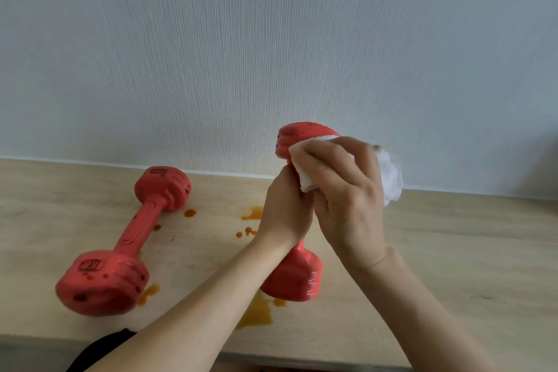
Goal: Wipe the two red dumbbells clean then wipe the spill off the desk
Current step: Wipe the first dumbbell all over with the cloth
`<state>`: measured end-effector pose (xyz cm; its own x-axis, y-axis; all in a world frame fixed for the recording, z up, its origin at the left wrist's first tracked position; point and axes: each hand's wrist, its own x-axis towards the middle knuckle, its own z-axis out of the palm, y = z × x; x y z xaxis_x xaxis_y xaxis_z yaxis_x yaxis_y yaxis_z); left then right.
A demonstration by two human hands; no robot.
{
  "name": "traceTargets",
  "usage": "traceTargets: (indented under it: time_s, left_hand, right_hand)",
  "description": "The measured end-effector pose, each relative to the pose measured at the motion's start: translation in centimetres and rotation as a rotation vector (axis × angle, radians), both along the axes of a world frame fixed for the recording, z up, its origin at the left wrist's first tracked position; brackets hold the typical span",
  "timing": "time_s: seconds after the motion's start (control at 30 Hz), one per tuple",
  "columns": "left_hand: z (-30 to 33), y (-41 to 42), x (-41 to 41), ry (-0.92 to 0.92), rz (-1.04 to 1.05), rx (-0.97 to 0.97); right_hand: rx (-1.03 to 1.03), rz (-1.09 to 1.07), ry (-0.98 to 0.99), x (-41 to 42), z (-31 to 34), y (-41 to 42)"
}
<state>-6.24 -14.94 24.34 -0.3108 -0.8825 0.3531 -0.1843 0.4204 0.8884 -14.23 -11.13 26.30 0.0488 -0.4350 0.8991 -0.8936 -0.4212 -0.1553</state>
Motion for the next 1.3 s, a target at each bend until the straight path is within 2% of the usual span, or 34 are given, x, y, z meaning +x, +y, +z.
traceTargets:
  time_s: [0.1,0.27,0.57,0.83,1.07,1.3]
  left_hand:
    - [-0.2,-0.1,-0.1,-0.109,0.053,-0.126]
    - [-0.1,-0.2,-0.9,-0.038,0.04,-0.011]
    - [-0.4,-0.7,-0.8,-0.088,0.044,0.009]
    - [-0.3,-0.6,-0.9,-0.039,0.024,0.049]
    - [-0.3,-1.2,-0.2,-0.023,-0.005,0.129]
    - [-0.2,-1.0,0.1,0.01,-0.032,0.155]
  right_hand:
    - [-0.053,-0.073,-0.081,0.2,1.2,0.1]
    - [0.045,-0.13,-0.268,-1.1,3.4,-1.1]
    - [0.052,0.02,-0.046,-1.6,1.5,0.6]
    - [0.074,-0.091,-0.276,-1.2,2.5,-0.6]
    - [0.097,0.001,-0.066,-1.9,1.4,-0.6]
    - [0.085,-0.062,0.056,-2.7,1.0,0.4]
